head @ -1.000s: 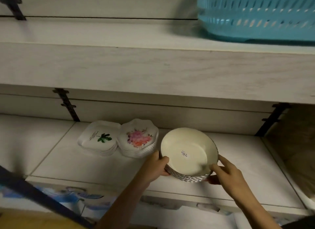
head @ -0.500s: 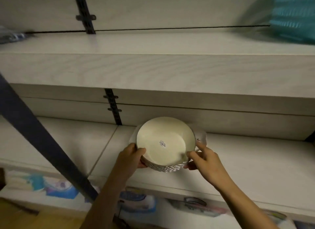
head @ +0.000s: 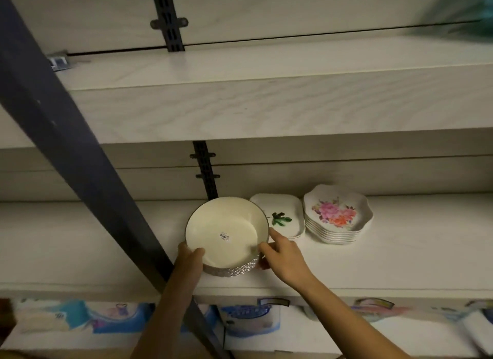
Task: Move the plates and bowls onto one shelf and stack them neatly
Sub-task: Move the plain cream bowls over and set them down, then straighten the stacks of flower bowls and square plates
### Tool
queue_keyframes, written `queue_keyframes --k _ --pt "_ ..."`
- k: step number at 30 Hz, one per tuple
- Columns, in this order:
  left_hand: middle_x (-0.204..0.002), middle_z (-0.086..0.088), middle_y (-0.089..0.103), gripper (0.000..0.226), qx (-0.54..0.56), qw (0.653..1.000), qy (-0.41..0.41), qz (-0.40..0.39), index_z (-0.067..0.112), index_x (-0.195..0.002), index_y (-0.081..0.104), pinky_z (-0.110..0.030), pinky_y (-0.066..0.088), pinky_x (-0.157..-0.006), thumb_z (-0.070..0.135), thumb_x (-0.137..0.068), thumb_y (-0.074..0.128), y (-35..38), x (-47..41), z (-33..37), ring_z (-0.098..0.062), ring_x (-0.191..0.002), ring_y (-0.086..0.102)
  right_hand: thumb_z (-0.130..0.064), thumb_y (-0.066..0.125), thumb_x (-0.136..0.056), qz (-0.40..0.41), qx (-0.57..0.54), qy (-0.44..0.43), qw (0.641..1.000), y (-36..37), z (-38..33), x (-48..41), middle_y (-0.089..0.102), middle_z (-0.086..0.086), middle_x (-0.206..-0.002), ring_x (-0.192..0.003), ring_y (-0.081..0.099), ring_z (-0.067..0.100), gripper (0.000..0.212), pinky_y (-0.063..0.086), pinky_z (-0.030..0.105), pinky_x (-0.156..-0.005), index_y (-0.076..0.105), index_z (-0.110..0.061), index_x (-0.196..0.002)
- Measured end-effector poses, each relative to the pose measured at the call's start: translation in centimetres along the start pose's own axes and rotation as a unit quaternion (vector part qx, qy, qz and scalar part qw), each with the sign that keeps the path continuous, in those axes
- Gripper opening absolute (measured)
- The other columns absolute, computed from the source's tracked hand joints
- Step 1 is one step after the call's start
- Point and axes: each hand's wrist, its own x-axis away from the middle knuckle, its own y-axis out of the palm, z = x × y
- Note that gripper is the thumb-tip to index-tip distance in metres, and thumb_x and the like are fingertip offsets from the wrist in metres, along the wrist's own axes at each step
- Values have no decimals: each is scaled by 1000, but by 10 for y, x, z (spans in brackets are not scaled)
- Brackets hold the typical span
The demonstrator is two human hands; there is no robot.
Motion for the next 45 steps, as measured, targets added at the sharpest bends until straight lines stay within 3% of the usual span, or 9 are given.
queue_keyframes --k 6,15,23,30,34,38,41,43,45 --pt "-136 -25 44 48 114 991 -41 56 0 -135 31 -45 40 -101 3 -90 47 8 -19 -7 -40 -122 45 -20 42 -93 -22 9 22 999 20 1 -13 66 -4 -64 -73 72 23 27 58 38 -81 54 -11 -116" --pt "-134 -25 47 46 209 961 -75 162 3 -133 38 -49 43 -100 -3 -87 46 22 -27 -14 -42 -121 47 -25 45 -93 -48 43 35 997 37 10 -30 74 16 -90 -84 71 29 34 56 42 -85 51 -10 -122" --pt "-140 -23 40 57 206 949 -68 229 11 -135 36 -55 45 -99 -8 -83 47 32 -31 -16 -42 -125 46 -36 52 -87 -52 39 82 995 44 19 -38 72 16 -99 -93 68 34 50 52 42 -90 43 -11 -130" --pt "-152 -12 23 64 39 964 79 250 15 -139 32 -56 36 -107 -9 -83 51 34 -19 -19 -34 -140 26 -35 49 -93 -49 -21 82 995 5 26 -27 68 -3 -83 -80 72 25 29 54 43 -90 56 -15 -113" --pt "-144 -16 38 48 -73 940 208 262 3 -127 47 -52 31 -112 -6 -81 57 50 -10 -11 -32 -137 30 -25 48 -94 17 -41 69 997 -38 40 -18 69 0 -89 -73 72 22 13 58 40 -78 60 -19 -95" --pt "-125 -12 54 31 -64 950 265 154 5 -116 56 -33 43 -97 -1 -86 53 90 9 14 -27 -120 48 -23 49 -94 130 -24 62 989 -90 50 -14 69 4 -87 -71 69 18 16 49 23 -59 56 -25 -81" --pt "-111 -6 59 22 -61 963 260 30 9 -109 60 -9 40 -70 3 -90 49 127 17 28 -19 -100 58 -24 55 -91 237 23 76 968 -126 66 -19 64 7 -94 -83 62 25 11 48 34 -71 57 -14 -94" --pt "-103 -4 59 15 -95 966 234 -62 12 -103 59 -10 42 -65 11 -92 49 155 17 33 -11 -86 59 -15 62 -85 296 52 90 950 -144 83 -26 56 11 -107 -96 57 31 31 48 42 -84 53 -5 -113" --pt "-101 -8 59 18 -152 960 171 -160 11 -102 56 -28 51 -78 24 -93 48 184 17 34 -19 -89 62 -10 64 -84 291 75 139 944 -158 99 -34 46 22 -129 -113 50 39 55 41 45 -100 40 2 -132"
